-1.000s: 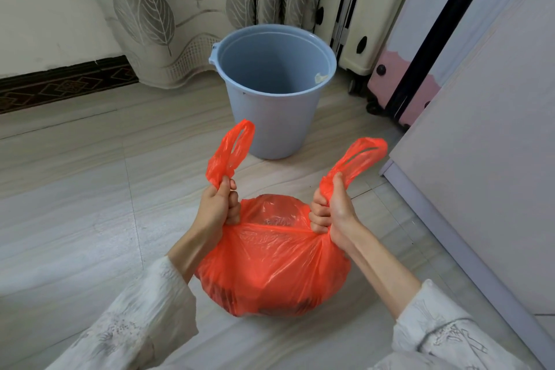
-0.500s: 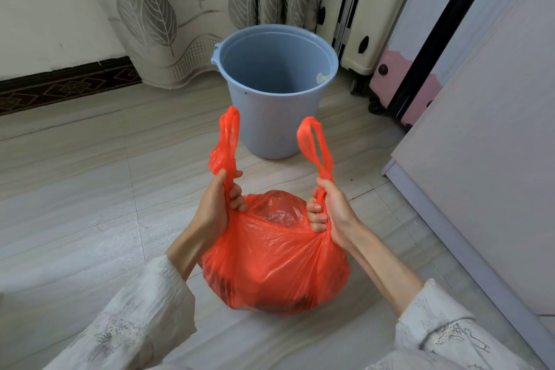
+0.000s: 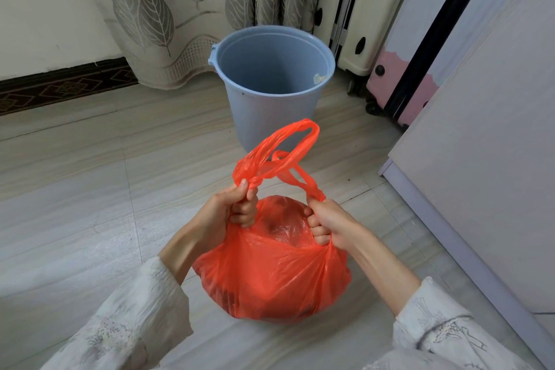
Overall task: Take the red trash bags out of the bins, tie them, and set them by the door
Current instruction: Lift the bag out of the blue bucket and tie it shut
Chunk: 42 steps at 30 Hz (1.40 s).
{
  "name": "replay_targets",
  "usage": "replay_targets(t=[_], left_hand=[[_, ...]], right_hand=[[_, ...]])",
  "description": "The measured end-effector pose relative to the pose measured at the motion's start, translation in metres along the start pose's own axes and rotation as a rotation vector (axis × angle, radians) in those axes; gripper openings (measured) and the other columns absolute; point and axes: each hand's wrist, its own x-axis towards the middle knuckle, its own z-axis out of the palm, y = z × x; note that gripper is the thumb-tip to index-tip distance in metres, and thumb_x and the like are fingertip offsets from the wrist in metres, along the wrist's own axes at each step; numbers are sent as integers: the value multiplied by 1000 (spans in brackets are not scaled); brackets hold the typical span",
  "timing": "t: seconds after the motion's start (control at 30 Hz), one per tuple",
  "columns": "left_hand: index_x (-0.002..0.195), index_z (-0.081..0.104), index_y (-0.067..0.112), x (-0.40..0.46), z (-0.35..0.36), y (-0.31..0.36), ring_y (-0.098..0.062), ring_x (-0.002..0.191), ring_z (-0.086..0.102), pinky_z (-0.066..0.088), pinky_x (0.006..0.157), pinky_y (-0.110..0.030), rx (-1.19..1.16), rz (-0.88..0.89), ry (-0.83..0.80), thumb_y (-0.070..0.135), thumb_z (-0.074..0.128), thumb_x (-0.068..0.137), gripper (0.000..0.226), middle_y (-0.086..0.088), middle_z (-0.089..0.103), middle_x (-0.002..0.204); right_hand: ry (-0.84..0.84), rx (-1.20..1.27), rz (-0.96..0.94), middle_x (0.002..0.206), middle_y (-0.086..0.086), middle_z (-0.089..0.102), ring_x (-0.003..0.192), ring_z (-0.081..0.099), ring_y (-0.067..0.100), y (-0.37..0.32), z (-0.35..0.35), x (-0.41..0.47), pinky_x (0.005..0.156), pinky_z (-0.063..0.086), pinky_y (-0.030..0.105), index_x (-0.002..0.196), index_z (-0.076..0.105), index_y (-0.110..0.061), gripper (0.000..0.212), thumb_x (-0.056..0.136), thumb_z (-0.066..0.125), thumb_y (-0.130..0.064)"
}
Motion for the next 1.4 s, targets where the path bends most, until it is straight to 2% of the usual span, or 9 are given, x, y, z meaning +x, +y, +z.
replay_targets(t=[0.13,0.3,0.53,0.67,0.83,0.97,1.1,1.27,1.4], left_hand=[[63,46,18,1,-1,0,-7,43,21,29,44,-18,111,-43,-41,35,40,89,31,8,26,51],[63,44,16,1,1,-3,-6,39,20,25,40,-17,269,-206,-12,37,43,87,31,10,27,46],[62,49,16,4,12,-3,-4,41,25,25,41,-14,605,-261,-22,35,44,94,37,13,31,44],[61,51,16,6,13,-4,-4,41,23,24,40,-14,576,-294,-1,35,46,92,38,10,30,45],[63,48,15,5,9,-4,-6,41,27,27,43,-15,348,-351,-13,25,41,95,34,8,31,46],[57,43,16,5,8,1,-7,38,33,32,46,-19,206,-381,26,13,38,90,34,5,35,42],[69,45,14,6,6,6,-6,39,31,31,42,-16,48,-366,56,20,36,94,27,7,33,44],[83,59,9,3,2,12,-11,45,44,40,52,-21,106,-320,-33,23,38,89,25,2,51,54],[92,65,3,3,6,17,-20,65,67,54,69,-26,222,-372,-48,37,36,92,45,-11,72,79]], right_hand=[[-67,-27,7,33,-10,17,24,12,4,-3,3,-2,33,11,8,68,37,-18,41,97,28,-46],[-245,8,-130,42,-10,22,31,16,2,-2,4,-4,35,11,12,56,31,-23,36,88,44,-13],[-244,110,-163,47,-10,26,35,20,2,-6,9,-9,37,12,16,55,38,-27,52,56,61,-74],[-248,369,-181,38,-9,25,29,21,2,-6,10,-5,34,15,14,53,37,-21,50,88,41,-57],[-314,463,-176,36,-8,23,27,21,4,-6,11,-6,35,15,15,52,35,-18,57,91,29,-59],[-125,153,-179,32,-10,30,27,26,4,-8,14,-11,31,18,13,41,38,-24,57,89,44,-54],[96,-366,-501,37,-13,47,36,42,-1,-3,10,-11,42,32,10,50,53,-23,35,82,66,-32],[174,-208,-574,52,0,60,42,53,1,-2,16,-7,46,40,10,90,72,-8,15,82,61,-2],[179,131,-529,65,-3,69,59,66,9,-6,20,-7,56,56,23,72,70,-14,25,79,60,8]])
